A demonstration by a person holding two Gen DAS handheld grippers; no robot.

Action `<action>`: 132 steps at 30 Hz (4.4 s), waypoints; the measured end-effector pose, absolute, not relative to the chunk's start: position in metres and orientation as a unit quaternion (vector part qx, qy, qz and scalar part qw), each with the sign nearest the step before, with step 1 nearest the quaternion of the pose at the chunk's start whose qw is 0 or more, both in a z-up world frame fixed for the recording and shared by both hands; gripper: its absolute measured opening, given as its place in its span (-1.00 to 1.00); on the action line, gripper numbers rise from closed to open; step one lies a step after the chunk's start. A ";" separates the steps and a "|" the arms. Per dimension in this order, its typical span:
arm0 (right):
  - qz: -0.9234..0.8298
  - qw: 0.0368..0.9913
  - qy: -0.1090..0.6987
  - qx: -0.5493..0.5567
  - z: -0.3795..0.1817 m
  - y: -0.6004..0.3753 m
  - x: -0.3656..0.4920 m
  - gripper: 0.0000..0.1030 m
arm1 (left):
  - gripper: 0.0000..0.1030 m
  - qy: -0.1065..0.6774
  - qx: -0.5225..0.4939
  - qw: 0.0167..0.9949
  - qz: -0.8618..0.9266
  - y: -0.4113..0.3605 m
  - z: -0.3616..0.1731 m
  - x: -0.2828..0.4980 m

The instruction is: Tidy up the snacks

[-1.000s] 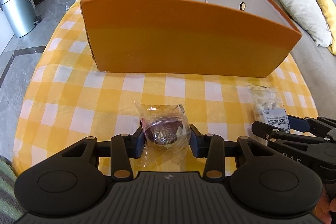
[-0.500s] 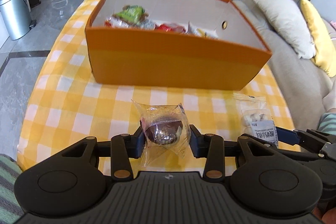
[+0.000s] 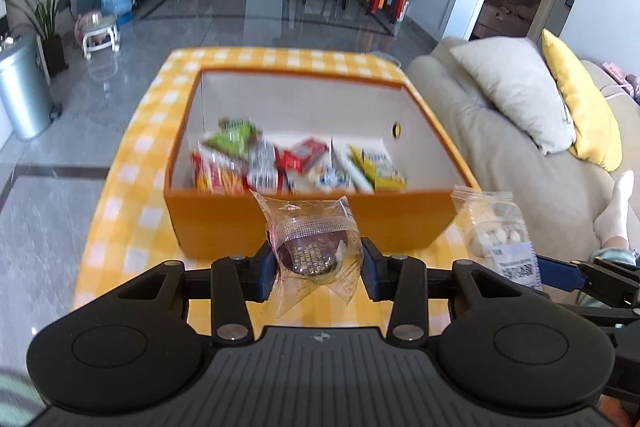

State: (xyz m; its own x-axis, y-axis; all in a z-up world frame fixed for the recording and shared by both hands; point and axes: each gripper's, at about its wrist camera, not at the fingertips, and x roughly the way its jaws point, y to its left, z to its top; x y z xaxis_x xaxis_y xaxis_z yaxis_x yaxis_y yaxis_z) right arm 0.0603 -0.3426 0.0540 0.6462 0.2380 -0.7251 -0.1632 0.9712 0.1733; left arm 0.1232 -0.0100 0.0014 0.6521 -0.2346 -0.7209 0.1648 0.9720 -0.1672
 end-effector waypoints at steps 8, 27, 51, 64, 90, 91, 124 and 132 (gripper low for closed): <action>0.117 0.921 0.371 0.037 0.083 -0.347 0.083 0.03 | -0.09 0.367 -0.022 0.922 -0.120 -0.018 0.030 0.150; 0.184 0.911 0.368 0.029 0.090 -0.351 0.204 0.03 | -0.09 0.405 -0.003 0.904 -0.137 -0.030 0.022 0.248; 0.143 0.840 0.486 -0.195 -0.031 -0.297 0.308 0.06 | -0.08 0.503 0.088 0.852 -0.118 -0.056 -0.076 0.321; 0.149 0.820 0.497 -0.242 -0.042 -0.287 0.295 0.18 | 0.01 0.500 0.115 0.851 -0.114 -0.061 -0.079 0.320; 0.086 0.938 0.309 -0.134 0.131 -0.351 0.179 0.93 | 0.88 0.322 0.085 0.934 -0.132 -0.055 0.058 0.228; 0.086 0.941 0.302 -0.127 0.138 -0.352 0.173 0.93 | 0.89 0.310 0.089 0.938 -0.129 -0.055 0.063 0.221; 0.018 0.964 0.264 0.033 0.120 -0.344 0.023 0.93 | 1.00 0.265 0.058 0.962 -0.024 -0.028 0.033 0.075; 0.038 0.956 0.289 0.024 0.103 -0.332 0.026 0.93 | 1.00 0.303 0.052 0.951 -0.007 -0.018 0.017 0.074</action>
